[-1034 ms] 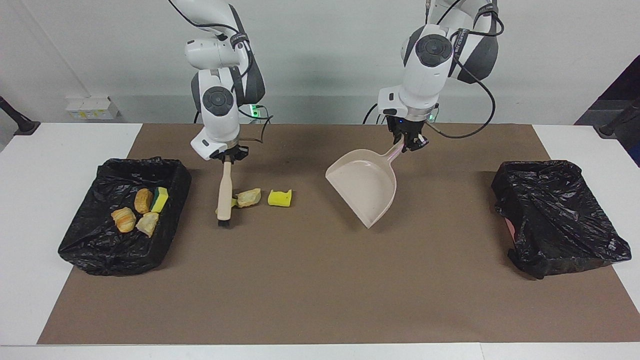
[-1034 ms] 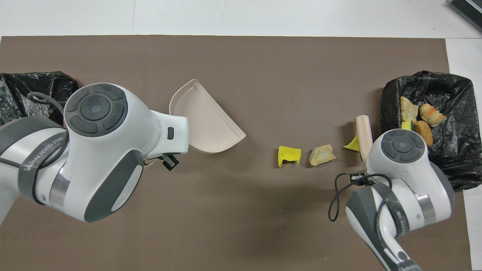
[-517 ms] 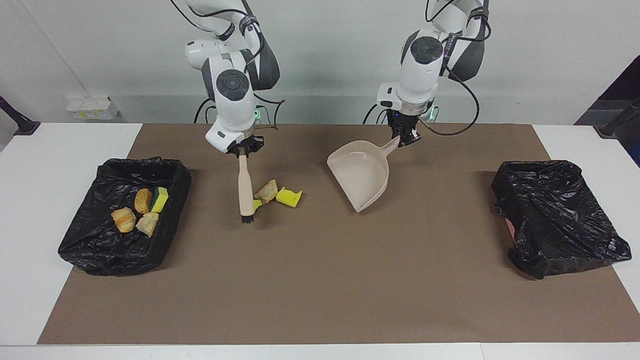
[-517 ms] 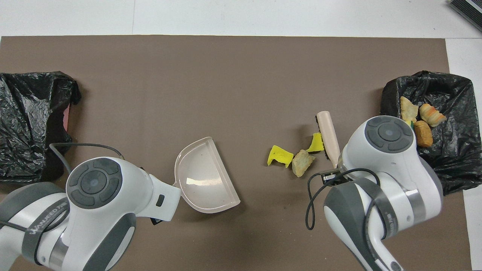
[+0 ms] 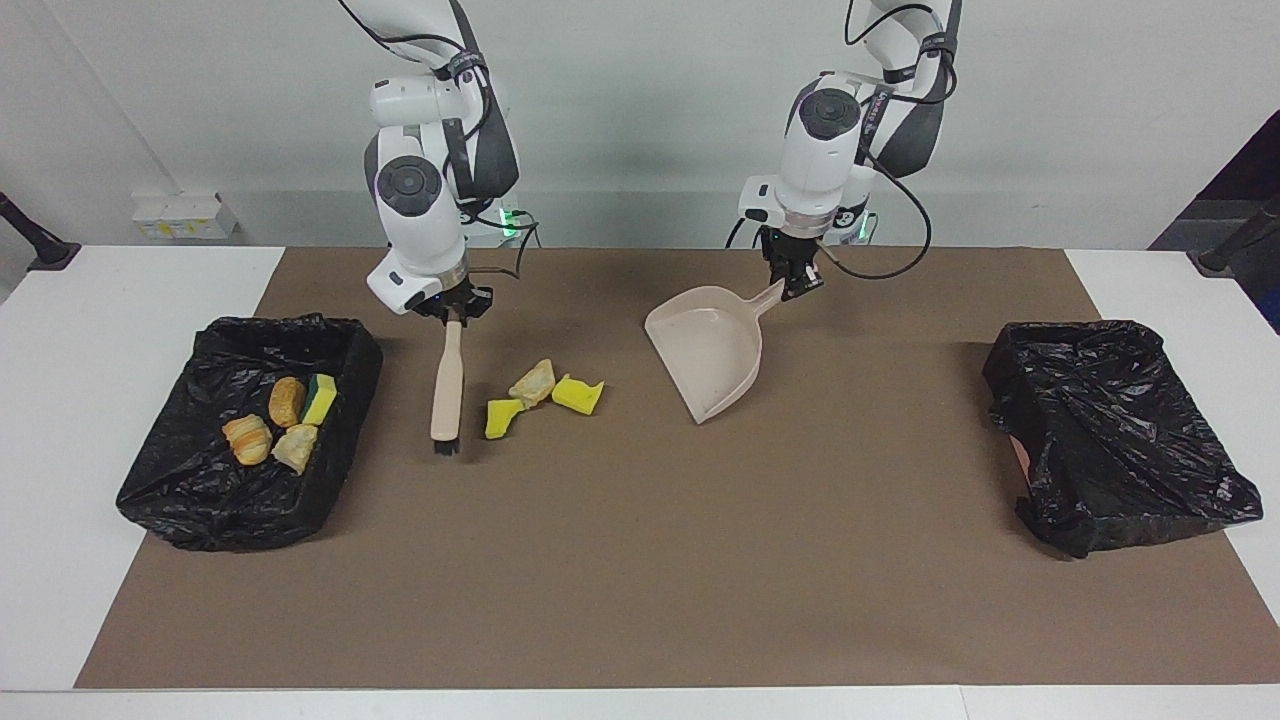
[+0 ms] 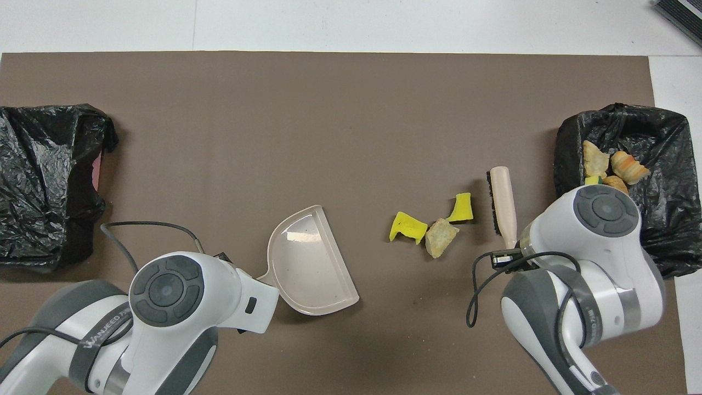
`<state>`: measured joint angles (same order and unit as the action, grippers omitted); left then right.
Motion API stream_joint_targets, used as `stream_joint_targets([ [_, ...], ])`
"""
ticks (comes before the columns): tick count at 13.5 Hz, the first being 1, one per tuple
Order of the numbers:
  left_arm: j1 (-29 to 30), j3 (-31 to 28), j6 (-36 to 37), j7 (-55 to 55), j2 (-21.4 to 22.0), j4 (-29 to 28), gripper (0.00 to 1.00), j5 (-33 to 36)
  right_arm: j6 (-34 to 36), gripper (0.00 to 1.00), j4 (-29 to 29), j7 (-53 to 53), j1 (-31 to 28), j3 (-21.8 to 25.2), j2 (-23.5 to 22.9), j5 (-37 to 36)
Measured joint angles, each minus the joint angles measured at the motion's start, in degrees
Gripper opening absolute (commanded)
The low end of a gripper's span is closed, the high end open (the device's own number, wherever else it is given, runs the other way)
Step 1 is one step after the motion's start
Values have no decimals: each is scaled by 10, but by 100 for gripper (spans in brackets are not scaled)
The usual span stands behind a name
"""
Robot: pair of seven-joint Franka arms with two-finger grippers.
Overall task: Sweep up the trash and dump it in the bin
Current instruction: 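Sweep the sponge and bread toward the dustpan with the right gripper's brush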
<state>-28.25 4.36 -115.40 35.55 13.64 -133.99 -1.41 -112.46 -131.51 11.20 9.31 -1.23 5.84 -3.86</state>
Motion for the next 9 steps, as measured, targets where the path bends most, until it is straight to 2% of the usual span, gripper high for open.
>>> stream_joint_targets([
  [4,-5,1,-15,-27,-5,-5,0,-1,-68,0,-61,-3,1,-2,1,19],
  [9,-15,1,-41,-50,-24,-7,0,-1,-74,0,-55,-28,44,-6,3,88],
])
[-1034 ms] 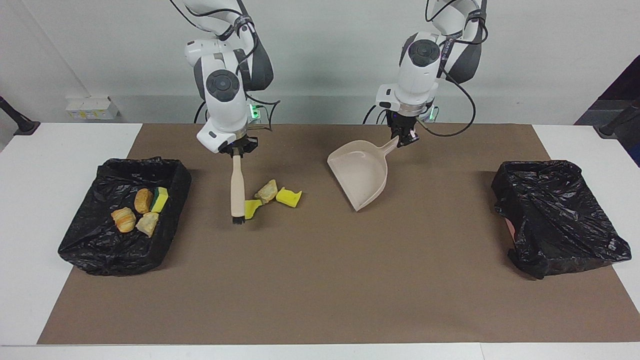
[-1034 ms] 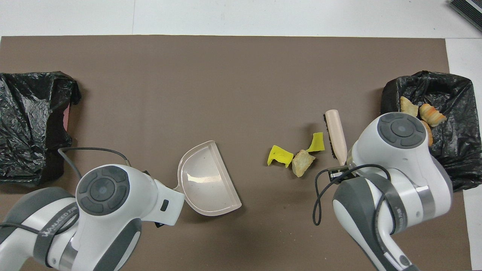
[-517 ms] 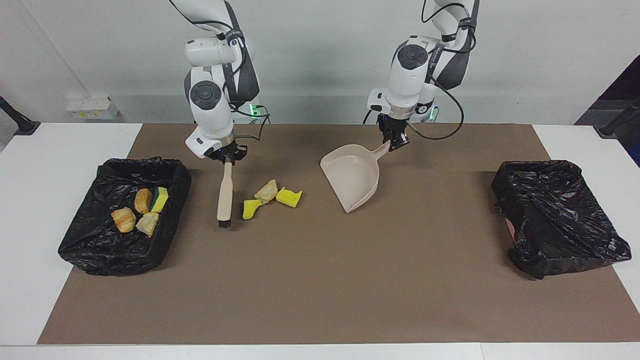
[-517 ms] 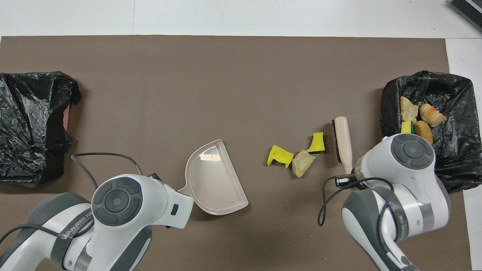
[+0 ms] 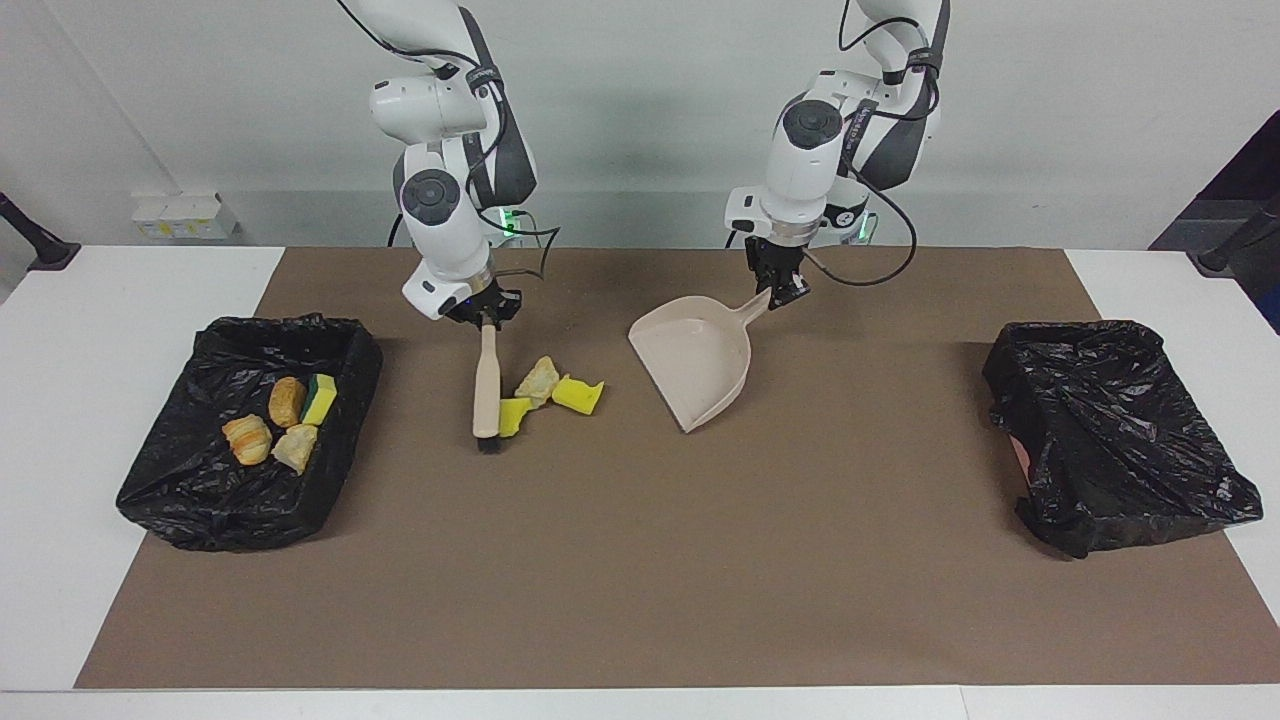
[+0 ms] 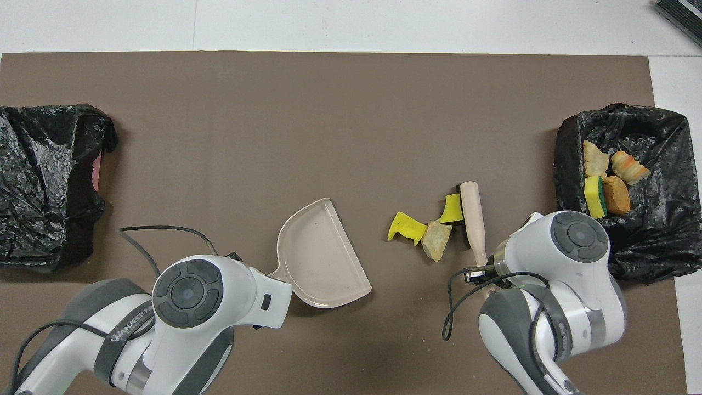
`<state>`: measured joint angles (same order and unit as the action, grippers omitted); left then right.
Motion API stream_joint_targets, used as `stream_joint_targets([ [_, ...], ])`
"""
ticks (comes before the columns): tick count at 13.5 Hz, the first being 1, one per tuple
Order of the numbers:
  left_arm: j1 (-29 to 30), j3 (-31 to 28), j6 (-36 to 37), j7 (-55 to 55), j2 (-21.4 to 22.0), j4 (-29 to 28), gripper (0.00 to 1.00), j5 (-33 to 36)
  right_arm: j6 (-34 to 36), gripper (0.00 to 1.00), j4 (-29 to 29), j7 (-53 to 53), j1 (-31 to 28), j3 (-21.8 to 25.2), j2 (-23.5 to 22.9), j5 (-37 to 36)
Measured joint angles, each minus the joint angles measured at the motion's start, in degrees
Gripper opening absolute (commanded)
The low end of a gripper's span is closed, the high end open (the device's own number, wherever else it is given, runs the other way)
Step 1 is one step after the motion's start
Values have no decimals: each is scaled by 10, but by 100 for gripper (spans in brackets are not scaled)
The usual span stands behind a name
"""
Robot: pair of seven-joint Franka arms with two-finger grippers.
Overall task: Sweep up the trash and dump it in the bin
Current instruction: 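Sweep the sponge and bread toward the dustpan with the right gripper's brush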
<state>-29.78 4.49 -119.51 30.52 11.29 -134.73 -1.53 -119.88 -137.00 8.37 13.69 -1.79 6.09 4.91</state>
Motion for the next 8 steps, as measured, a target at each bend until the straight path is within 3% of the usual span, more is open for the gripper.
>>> stream_joint_targets([
  [4,-1,0,-2,-4,-2,0,0,-1,-1,0,28,0,45,-6,-5,41],
  [8,-3,0,-3,-3,-4,0,0,7,-14,0,52,2,84,-7,-44,73],
])
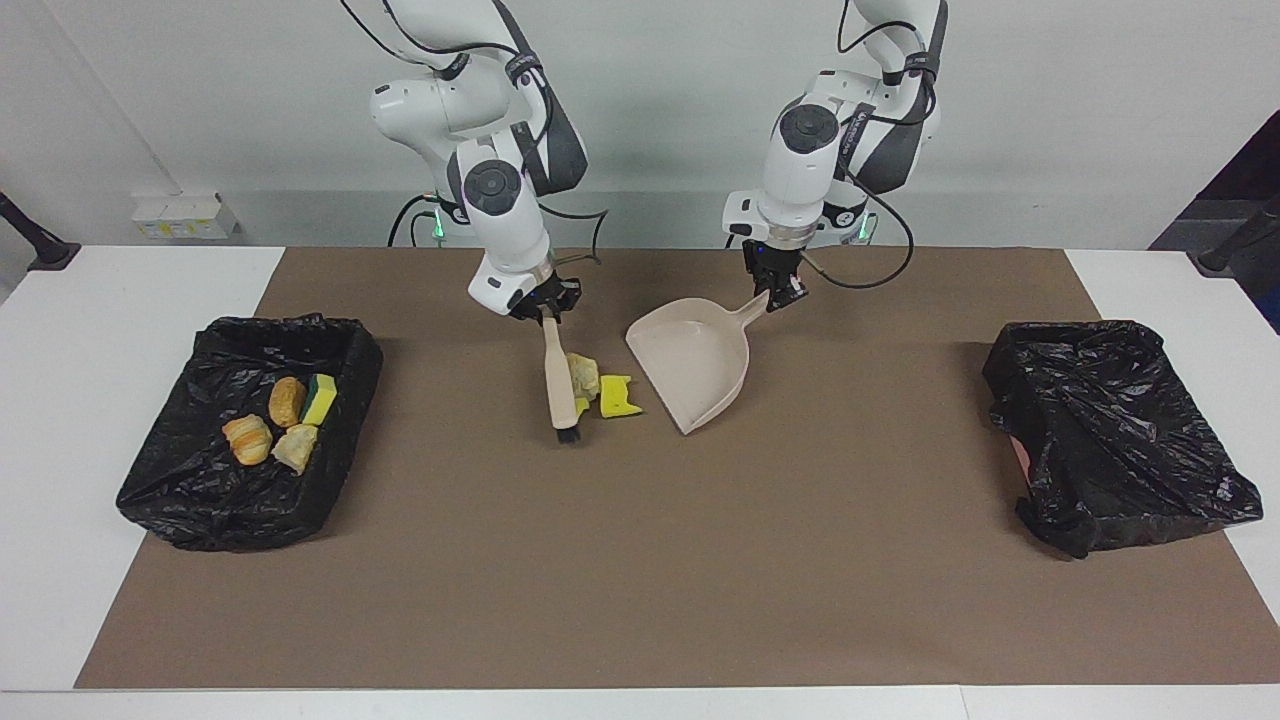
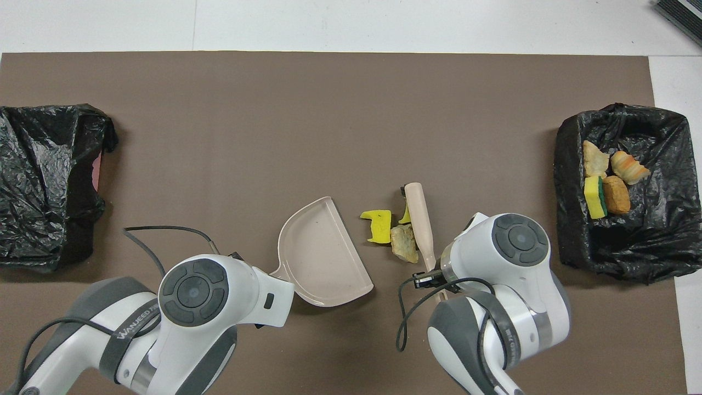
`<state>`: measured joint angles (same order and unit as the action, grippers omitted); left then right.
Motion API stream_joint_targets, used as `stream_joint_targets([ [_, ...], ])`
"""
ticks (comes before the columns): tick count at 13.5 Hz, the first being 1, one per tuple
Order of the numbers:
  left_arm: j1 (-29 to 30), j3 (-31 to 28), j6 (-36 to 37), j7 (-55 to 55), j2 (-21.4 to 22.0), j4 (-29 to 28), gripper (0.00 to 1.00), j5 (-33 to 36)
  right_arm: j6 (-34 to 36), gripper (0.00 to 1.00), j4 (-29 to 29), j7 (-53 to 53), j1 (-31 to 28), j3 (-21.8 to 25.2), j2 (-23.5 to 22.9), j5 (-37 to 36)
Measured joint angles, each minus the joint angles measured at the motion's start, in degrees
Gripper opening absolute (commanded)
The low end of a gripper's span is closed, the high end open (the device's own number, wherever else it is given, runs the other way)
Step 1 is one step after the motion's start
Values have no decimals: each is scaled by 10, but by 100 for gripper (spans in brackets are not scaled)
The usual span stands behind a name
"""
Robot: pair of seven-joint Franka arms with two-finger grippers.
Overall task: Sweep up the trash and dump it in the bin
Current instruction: 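Sweep the sponge and bread toward the dustpan with the right gripper's brush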
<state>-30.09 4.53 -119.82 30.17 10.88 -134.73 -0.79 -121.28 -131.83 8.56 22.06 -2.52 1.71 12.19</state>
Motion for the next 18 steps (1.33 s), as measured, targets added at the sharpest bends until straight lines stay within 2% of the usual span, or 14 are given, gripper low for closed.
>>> stream_joint_targets([
  [3,-10,0,-1,-15,-1,0,0,10,4,0,60,43,30,-1,-30,66],
  [6,-22,0,-1,-36,-3,0,0,20,60,0,133,91,38,1,-53,63],
  [9,-23,0,-1,-43,-4,0,0,20,99,0,146,60,18,8,-53,-9],
  [13,-23,0,-4,-57,-7,0,0,20,97,0,137,-50,4,9,-67,-118],
  [18,-22,-2,-19,-64,-16,-7,0,20,58,0,139,-82,39,2,-127,-152],
])
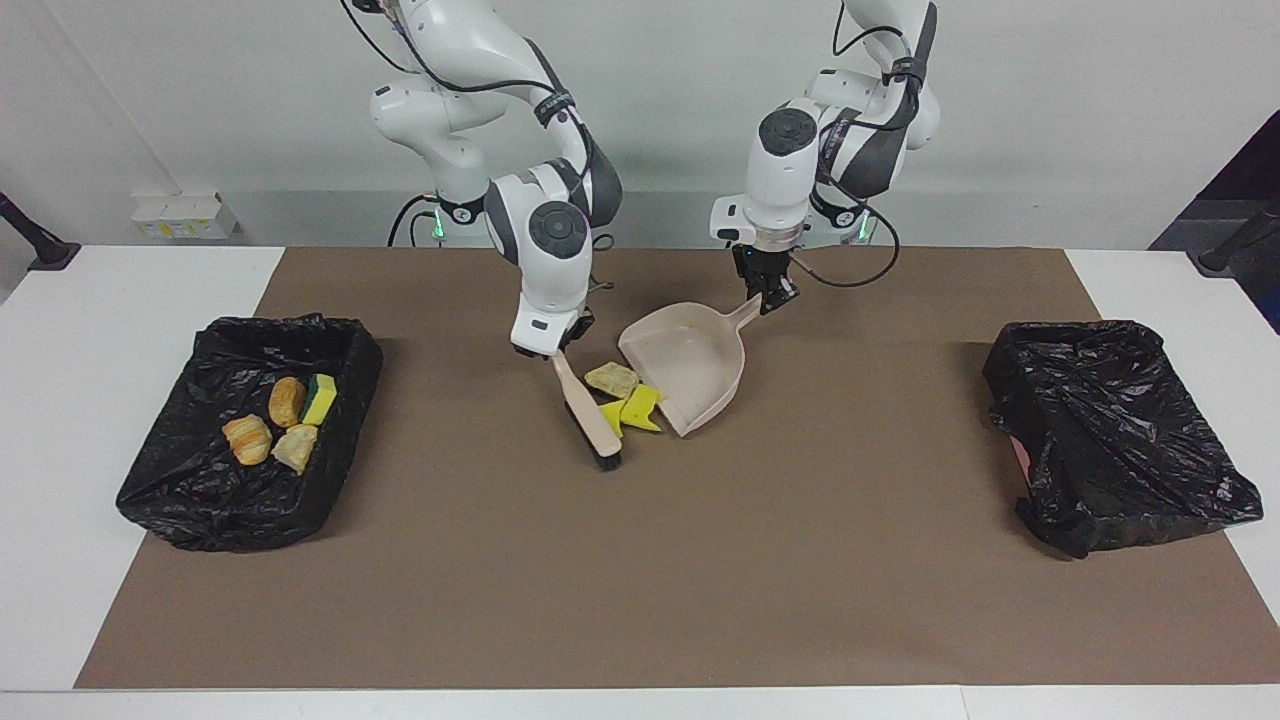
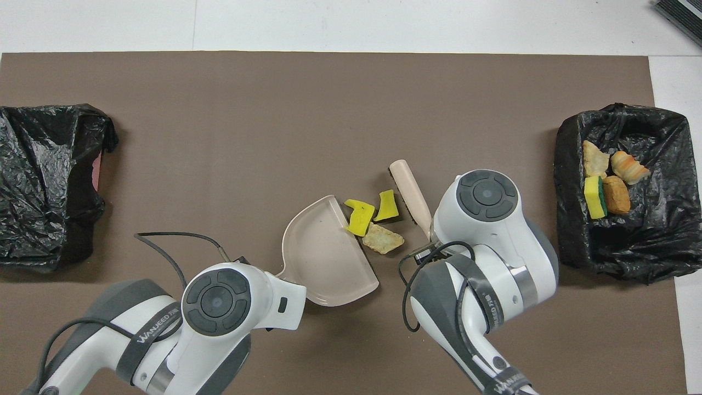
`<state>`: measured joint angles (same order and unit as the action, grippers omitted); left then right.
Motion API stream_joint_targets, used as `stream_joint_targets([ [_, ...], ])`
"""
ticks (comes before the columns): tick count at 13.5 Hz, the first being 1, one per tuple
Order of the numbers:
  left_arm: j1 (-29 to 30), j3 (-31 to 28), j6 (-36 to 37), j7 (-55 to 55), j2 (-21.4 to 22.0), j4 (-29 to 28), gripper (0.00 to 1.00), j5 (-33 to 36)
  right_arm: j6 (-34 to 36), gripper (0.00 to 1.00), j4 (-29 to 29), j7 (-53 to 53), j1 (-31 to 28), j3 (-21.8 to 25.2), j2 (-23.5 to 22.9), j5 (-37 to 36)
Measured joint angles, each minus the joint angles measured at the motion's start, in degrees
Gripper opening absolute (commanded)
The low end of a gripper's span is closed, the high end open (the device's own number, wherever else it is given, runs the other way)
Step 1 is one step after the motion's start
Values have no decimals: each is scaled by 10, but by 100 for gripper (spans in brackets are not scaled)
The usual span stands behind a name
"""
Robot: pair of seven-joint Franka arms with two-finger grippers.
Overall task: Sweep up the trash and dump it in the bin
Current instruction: 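Sweep the sponge and bread toward the dustpan with the right gripper's brush, then brush the remaining pieces into the dustpan held by the left gripper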
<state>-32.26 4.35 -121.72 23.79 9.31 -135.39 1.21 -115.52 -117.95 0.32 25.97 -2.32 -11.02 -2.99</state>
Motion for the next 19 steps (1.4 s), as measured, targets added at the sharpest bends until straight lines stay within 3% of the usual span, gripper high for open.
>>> stream_joint_targets([
  [2,1,0,-2,-1,-4,-3,0,0,0,0,4,9,23,-4,-2,6],
  [8,2,0,-4,-4,-7,-4,0,0,1,0,16,21,62,-17,7,143],
  [12,2,-1,-9,-7,-9,-4,0,0,36,0,19,24,48,-8,28,155],
  [16,6,-6,-11,-22,-7,0,0,0,117,0,24,24,-16,-5,86,152],
  [19,36,-11,-7,-27,12,5,0,0,125,0,23,24,-20,-8,98,151],
])
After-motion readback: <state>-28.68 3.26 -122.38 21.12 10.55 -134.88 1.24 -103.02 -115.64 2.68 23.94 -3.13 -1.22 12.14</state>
